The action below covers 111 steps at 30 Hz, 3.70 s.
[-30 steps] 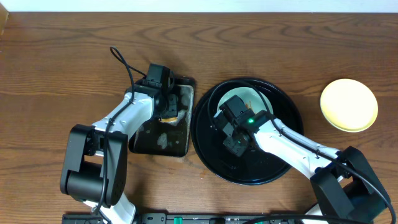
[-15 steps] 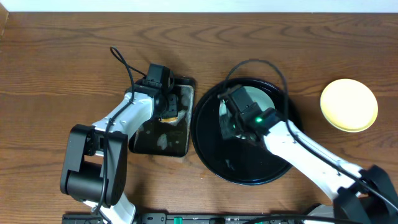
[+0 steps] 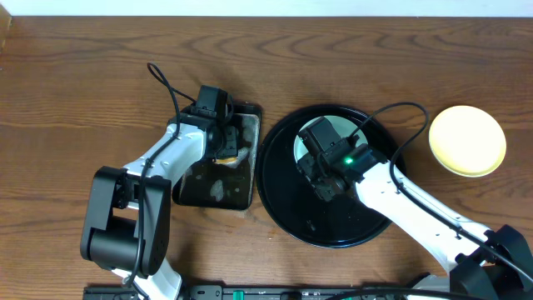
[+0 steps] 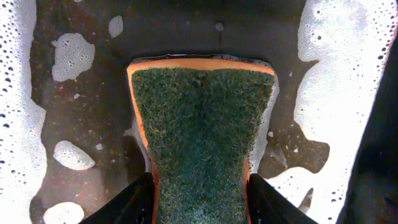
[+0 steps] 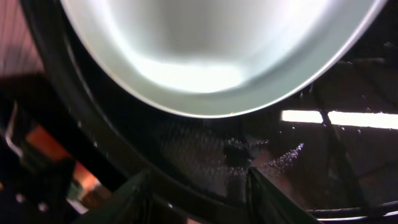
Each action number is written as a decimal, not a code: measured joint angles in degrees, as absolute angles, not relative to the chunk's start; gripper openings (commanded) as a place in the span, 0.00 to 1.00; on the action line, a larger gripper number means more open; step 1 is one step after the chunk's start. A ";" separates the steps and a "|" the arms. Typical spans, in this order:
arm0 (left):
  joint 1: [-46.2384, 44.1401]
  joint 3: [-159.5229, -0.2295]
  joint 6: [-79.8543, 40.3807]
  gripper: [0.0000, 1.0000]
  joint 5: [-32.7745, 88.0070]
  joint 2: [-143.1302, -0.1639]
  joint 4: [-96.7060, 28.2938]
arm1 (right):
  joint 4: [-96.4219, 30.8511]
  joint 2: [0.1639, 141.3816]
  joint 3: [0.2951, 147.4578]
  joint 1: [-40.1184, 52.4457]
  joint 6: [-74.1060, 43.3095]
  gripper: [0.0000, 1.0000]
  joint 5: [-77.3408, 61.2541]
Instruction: Clean dirty plates on tray and stack at the side
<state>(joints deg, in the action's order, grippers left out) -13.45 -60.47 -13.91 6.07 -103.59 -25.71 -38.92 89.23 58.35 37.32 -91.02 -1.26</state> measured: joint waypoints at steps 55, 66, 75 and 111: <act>-13.45 -60.47 -13.91 0.49 6.04 -103.59 -25.80 | -44.69 101.73 58.33 38.50 -96.55 0.14 7.16; -13.45 -60.47 -13.91 0.49 6.04 -103.59 -25.91 | -46.28 101.51 58.48 38.50 -87.72 0.01 13.30; -13.45 -60.47 -13.91 0.49 6.04 -103.59 -26.00 | -44.66 101.51 58.50 37.47 -72.58 0.01 17.45; -13.45 -60.47 -13.91 0.49 6.04 -103.59 -26.15 | -39.83 100.77 59.64 16.19 -1.76 0.01 -2.00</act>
